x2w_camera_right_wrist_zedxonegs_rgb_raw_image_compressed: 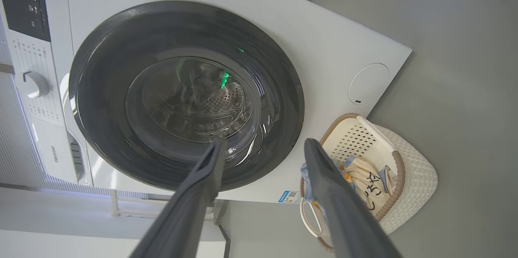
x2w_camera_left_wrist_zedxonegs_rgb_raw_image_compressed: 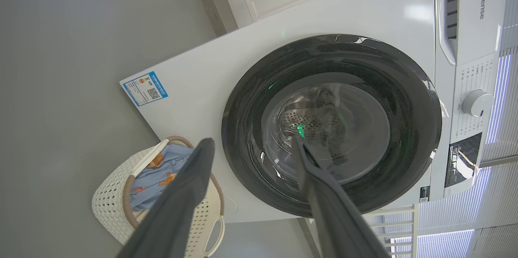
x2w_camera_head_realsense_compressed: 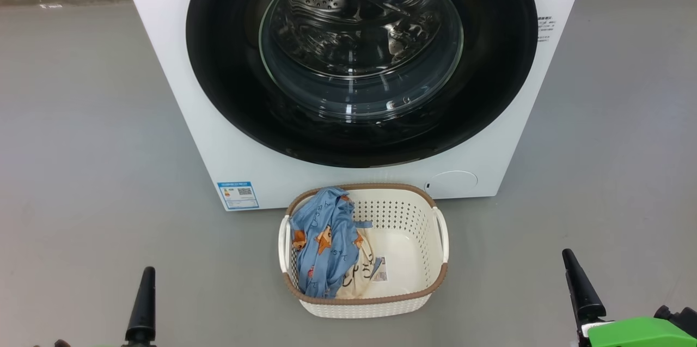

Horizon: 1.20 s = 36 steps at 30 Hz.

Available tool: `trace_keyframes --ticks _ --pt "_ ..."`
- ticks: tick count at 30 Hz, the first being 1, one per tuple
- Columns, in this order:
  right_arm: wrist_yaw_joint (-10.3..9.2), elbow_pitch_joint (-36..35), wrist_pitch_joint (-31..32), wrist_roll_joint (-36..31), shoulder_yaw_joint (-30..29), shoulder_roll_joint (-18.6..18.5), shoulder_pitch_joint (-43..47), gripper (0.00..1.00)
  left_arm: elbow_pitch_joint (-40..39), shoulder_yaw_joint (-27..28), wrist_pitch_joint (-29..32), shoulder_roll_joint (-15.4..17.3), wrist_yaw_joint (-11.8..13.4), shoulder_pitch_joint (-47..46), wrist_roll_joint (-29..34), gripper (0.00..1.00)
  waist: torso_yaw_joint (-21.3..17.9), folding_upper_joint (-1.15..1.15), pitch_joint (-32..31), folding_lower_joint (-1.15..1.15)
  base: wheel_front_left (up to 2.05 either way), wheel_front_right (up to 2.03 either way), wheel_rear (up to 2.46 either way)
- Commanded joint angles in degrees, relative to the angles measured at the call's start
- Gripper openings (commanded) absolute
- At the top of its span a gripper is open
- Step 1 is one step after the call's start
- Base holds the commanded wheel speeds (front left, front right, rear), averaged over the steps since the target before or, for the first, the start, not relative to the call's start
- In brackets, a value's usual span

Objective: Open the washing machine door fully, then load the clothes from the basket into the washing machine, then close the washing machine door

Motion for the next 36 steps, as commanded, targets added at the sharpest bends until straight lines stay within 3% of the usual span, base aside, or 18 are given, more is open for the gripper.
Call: trace_keyframes --ticks 1,36 --pt "0.02 -1.9 -0.8 -2.3 0.6 -0.8 -0.3 1.0 -2.1 0.2 -1.0 1.1 -0.1 -0.5 2.8 1.0 0.0 0.0 0.0 -0.01 0.0 0.0 0.0" --pt "0.05 -3.1 -6.5 -23.4 2.5 -2.3 1.5 1.0 -6.4 -2.6 -6.7 2.7 -0.1 0.8 27.0 1.0 1.2 0.0 0.2 -0.01 0.0 0.0 0.0"
